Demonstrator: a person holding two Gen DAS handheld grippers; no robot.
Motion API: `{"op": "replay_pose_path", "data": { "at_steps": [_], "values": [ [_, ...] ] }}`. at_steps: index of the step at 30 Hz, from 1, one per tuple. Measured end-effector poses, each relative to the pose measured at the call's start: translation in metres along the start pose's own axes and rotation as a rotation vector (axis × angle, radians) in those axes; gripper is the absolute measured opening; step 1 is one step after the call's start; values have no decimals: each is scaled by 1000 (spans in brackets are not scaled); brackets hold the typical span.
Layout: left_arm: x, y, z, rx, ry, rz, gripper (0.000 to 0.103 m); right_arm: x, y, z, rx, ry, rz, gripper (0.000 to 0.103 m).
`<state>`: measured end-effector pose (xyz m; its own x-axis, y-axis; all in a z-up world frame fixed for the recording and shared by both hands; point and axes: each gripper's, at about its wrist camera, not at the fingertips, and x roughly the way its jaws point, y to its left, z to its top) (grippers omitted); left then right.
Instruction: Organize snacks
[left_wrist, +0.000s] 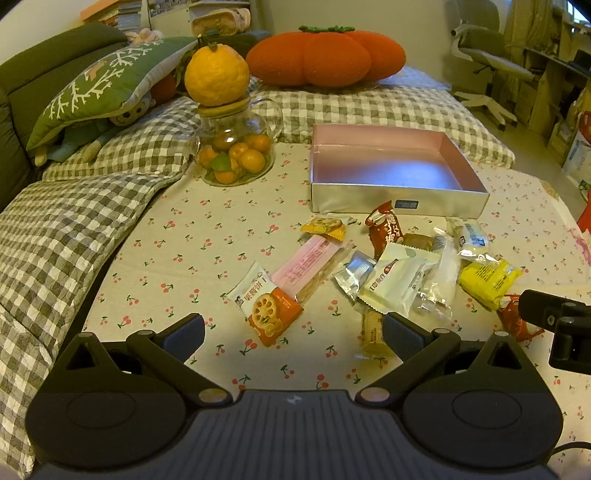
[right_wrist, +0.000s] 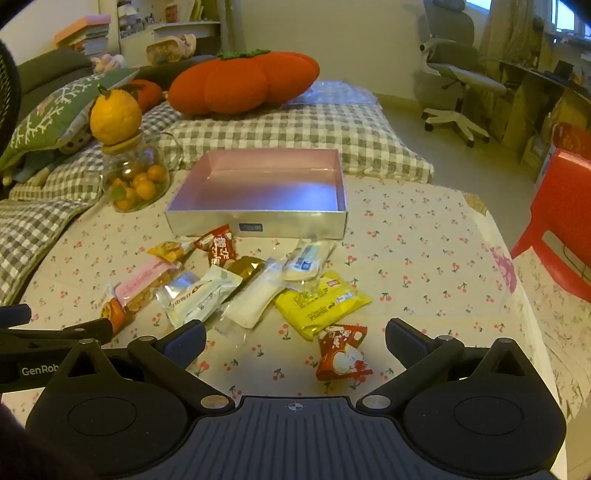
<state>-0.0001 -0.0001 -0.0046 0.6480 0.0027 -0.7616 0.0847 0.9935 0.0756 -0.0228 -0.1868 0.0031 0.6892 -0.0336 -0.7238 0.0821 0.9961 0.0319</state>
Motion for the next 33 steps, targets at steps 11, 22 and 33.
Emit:
{"op": "replay_pose_path", "data": {
  "at_steps": [11,22,33],
  "values": [
    [-2,1,2,-2,-1,2,103,1,-4,1,8,11,8,103],
    [-2,1,3,-4,-3,1,103,1,-3,1,10,20,10,103],
    [-2,0,3,-5,0,2,103,2,-3,1,8,29,11,103]
  ]
}}
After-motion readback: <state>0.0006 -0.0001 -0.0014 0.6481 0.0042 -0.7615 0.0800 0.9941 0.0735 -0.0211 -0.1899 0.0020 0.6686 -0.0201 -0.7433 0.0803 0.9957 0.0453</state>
